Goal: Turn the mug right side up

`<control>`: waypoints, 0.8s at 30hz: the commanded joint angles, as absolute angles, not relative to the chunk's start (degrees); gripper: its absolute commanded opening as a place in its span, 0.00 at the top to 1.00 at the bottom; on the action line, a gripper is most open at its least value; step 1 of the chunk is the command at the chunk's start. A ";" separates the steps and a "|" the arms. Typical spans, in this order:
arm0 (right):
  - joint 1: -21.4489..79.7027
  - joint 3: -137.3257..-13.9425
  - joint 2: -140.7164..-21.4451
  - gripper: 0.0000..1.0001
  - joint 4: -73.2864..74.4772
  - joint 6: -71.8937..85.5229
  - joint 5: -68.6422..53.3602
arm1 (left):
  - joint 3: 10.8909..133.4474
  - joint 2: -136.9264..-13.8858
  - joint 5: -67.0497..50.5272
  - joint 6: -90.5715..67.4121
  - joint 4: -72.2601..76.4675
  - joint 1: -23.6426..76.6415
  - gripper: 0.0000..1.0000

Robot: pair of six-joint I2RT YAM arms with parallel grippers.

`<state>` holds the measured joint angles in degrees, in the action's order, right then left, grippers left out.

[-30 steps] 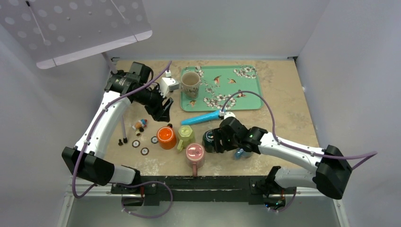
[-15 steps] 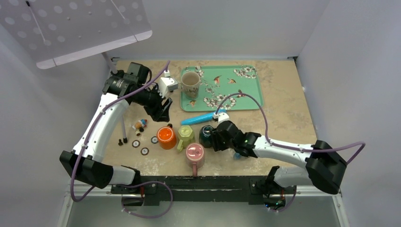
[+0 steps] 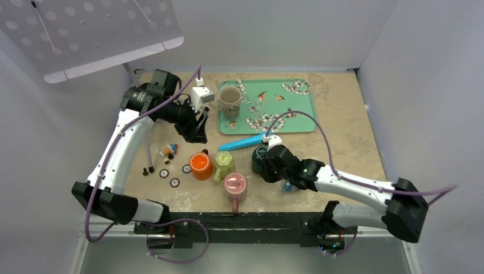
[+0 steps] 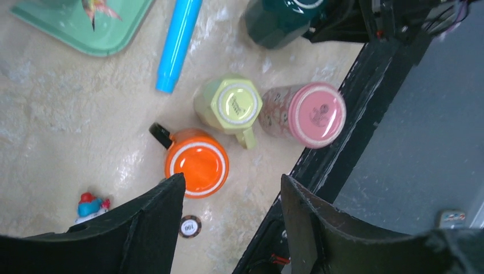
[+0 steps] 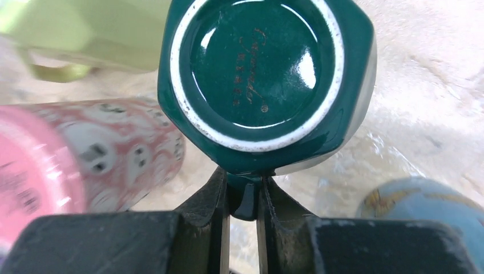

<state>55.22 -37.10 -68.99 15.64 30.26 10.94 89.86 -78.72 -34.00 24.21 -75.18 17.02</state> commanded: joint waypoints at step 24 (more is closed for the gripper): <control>47.87 -53.64 -51.89 1.00 -24.70 45.45 -0.94 | 98.54 -85.29 -60.01 -38.57 -28.70 24.08 0.26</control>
